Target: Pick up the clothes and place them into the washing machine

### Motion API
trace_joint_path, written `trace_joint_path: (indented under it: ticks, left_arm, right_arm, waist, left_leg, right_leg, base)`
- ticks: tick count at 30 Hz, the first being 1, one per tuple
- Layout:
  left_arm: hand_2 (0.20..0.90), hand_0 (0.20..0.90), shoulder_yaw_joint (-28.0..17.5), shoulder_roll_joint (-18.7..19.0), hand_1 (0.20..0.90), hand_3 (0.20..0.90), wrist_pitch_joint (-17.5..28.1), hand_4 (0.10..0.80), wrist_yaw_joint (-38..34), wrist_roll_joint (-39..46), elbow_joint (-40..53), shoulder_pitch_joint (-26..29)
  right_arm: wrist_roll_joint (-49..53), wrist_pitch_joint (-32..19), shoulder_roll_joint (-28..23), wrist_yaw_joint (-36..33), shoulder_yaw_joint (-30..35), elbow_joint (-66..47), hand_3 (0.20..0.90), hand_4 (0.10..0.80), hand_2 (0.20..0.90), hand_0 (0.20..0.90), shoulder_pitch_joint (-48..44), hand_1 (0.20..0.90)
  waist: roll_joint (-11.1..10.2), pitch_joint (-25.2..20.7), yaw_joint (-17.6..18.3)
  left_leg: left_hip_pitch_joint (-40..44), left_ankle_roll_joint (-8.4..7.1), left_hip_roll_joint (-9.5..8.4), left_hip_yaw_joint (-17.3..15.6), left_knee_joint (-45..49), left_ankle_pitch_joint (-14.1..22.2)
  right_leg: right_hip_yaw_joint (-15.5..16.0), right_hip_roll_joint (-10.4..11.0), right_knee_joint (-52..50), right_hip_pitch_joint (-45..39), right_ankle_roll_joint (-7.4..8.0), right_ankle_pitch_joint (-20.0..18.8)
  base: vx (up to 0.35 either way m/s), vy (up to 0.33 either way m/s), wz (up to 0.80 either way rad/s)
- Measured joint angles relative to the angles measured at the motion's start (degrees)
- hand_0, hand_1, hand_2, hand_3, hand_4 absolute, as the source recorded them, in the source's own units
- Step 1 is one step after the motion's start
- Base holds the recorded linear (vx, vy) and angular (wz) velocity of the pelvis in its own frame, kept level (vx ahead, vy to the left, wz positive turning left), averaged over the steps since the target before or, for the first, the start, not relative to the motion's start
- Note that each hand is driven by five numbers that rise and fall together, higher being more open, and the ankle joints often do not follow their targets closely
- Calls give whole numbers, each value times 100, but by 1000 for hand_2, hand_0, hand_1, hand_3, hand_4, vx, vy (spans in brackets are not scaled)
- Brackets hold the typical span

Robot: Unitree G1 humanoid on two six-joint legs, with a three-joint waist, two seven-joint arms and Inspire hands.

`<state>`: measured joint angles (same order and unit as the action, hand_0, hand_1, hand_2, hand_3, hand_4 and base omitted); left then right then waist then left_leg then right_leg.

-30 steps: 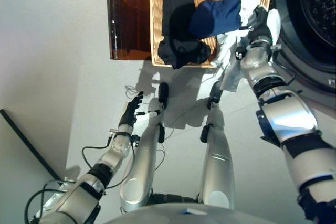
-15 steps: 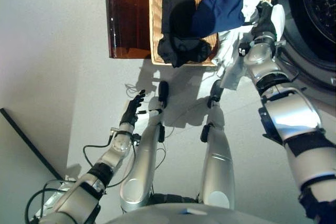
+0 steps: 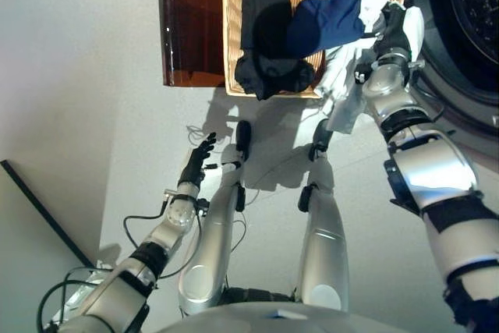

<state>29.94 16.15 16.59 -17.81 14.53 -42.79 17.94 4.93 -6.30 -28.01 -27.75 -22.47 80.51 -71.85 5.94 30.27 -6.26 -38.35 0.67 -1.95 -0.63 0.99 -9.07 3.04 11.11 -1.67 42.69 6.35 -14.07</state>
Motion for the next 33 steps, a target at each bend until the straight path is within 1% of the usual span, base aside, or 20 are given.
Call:
trace_joint_path:
  ticks: [3,9,12,13,14,17,19,20,23,25,27,29,31,33]
  left_arm:
    - [900,900,3,0,900,900,0,800,-6,-1,-1,0]
    - [900,900,7,-24,900,900,0,800,-100,-9,-12,11]
    - [900,900,8,-128,900,900,-3,800,-158,-50,-289,153]
    - [900,900,-1,-153,900,900,6,800,-178,-60,-348,175]
    - [900,900,-10,-235,900,900,2,800,-246,-105,-602,262]
    - [900,900,-51,-439,900,900,11,800,-347,-272,-1254,451]
    - [900,900,-101,-562,900,900,-45,800,-416,-316,-1763,589]
    - [900,900,-212,-643,900,900,-124,800,-435,-367,-1980,625]
    - [900,900,-271,-680,900,900,-131,800,-494,-386,-2092,597]
    - [900,900,-291,-689,900,900,-128,800,-503,-388,-2198,607]
    - [900,900,-347,-683,900,900,-130,800,-512,-389,-2321,601]
    - [900,900,-508,-671,900,900,-128,800,-539,-391,-2408,607]
    - [900,900,-512,-639,900,900,-126,800,-578,-391,-2427,605]
    - [900,900,-515,-629,900,900,-126,800,-596,-411,-2437,608]
  right_arm:
    - [-37,7,0,-73,-6,3,900,800,900,900,5,900]
    - [-572,24,28,-257,-56,-102,900,800,900,900,167,900]
    - [-1128,176,62,-362,-327,-262,900,800,900,900,427,900]
    - [-1238,252,67,-383,-430,-333,900,800,900,900,485,900]
    - [-1591,313,112,-408,-568,-436,900,800,900,900,644,900]
    - [-2197,442,155,-529,-720,-599,900,800,900,900,881,900]
    - [-2620,523,203,-634,-844,-751,900,800,900,900,976,900]
    - [-2833,516,219,-655,-924,-833,900,800,900,900,1033,900]
    - [-3125,549,229,-791,-963,-964,900,800,900,900,1213,900]
    - [-3333,669,304,-833,-1029,-997,900,800,900,900,1320,900]
    - [-3603,773,414,-855,-1161,-1047,900,800,900,900,1406,900]
    - [-3937,808,464,-889,-1212,-1230,900,800,900,900,1590,900]
    - [-4125,895,471,-891,-1411,-1231,900,800,900,900,1632,900]
    - [-4336,983,459,-886,-1582,-1233,900,800,900,900,1625,900]
  waist:
    - [0,0,-29]
    - [0,-1,-46]
    - [-2,0,-16]
    - [-6,0,52]
    - [-9,1,85]
    - [-41,-14,237]
    - [-99,-19,365]
    - [-135,-24,409]
    - [-275,-83,449]
    - [-361,-89,483]
    - [-481,-110,540]
    - [-640,-194,550]
    - [-750,-257,539]
    - [-795,-281,541]
  left_leg:
    - [0,-8,1,-11,-1,1]
    - [10,6,7,-34,73,-5]
    - [136,16,13,-42,103,3]
    - [169,17,16,-35,105,5]
    - [271,2,14,-21,105,22]
    - [428,4,13,-23,101,33]
    - [516,5,20,-34,102,34]
    - [565,5,21,-30,101,33]
    - [631,3,34,-57,100,33]
    - [756,-2,38,-56,95,43]
    - [906,-2,42,-61,94,76]
    - [973,2,50,-75,101,97]
    - [992,-2,49,-90,120,118]
    - [983,3,51,-94,198,154]
  right_leg:
    - [-1,-1,5,1,-7,-10]
    - [-10,-14,-15,-22,-14,-31]
    - [-6,-17,-40,-153,-12,-37]
    - [6,-17,-40,-197,-12,-37]
    - [37,-11,-30,-318,-11,-34]
    - [42,-8,-16,-480,0,-18]
    - [54,-10,-2,-573,15,1]
    - [67,-11,4,-621,17,2]
    - [51,-28,0,-667,26,8]
    - [55,-31,10,-801,24,8]
    - [56,-31,32,-957,22,17]
    - [52,-35,52,-1031,39,34]
    - [36,-38,50,-1045,38,34]
    - [32,-38,44,-1067,37,34]
  base:
    - [-15,16,-6]
    - [-7,-3,-3]
    - [0,0,0]
    - [2,-6,-5]
    - [11,1,-7]
    - [16,-7,-6]
    - [0,0,0]
    - [0,0,0]
    - [28,-21,-5]
    - [22,-16,-5]
    - [17,-16,-5]
    - [9,-26,-5]
    - [0,-16,-2]
    - [0,0,0]
